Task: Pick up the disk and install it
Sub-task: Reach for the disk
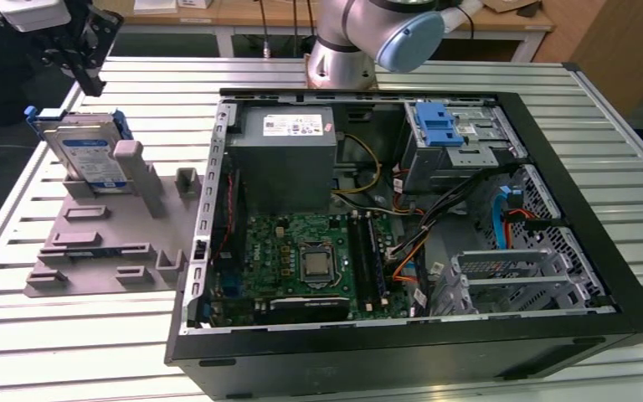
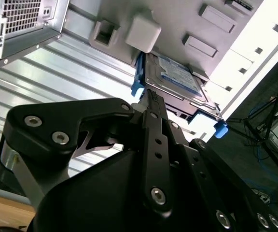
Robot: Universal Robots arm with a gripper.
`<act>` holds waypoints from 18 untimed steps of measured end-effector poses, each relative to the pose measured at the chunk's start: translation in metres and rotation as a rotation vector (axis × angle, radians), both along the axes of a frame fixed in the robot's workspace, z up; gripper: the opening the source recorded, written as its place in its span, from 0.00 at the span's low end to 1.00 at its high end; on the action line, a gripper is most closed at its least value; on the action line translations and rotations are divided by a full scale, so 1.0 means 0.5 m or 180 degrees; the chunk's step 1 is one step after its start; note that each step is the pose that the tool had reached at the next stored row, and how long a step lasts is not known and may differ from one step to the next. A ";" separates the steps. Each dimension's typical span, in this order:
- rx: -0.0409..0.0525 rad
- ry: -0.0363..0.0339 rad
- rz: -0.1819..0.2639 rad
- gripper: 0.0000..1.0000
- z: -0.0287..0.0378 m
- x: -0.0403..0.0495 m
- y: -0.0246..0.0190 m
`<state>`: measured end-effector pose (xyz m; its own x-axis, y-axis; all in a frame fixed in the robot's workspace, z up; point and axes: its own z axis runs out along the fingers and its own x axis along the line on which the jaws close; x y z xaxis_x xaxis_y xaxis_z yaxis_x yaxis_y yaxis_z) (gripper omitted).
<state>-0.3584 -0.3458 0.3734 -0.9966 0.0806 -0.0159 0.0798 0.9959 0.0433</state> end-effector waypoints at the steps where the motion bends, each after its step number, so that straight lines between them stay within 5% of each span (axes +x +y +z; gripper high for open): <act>1: 0.0000 0.0000 0.0000 0.11 -0.001 -0.007 0.0013; 11: 0.0000 0.0000 -0.0001 0.11 -0.001 -0.027 0.0025; 18: 0.0000 0.0000 0.0000 0.11 -0.003 -0.079 0.0035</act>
<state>-0.3979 -0.3440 0.3718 -0.9966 0.0807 -0.0160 0.0799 0.9959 0.0434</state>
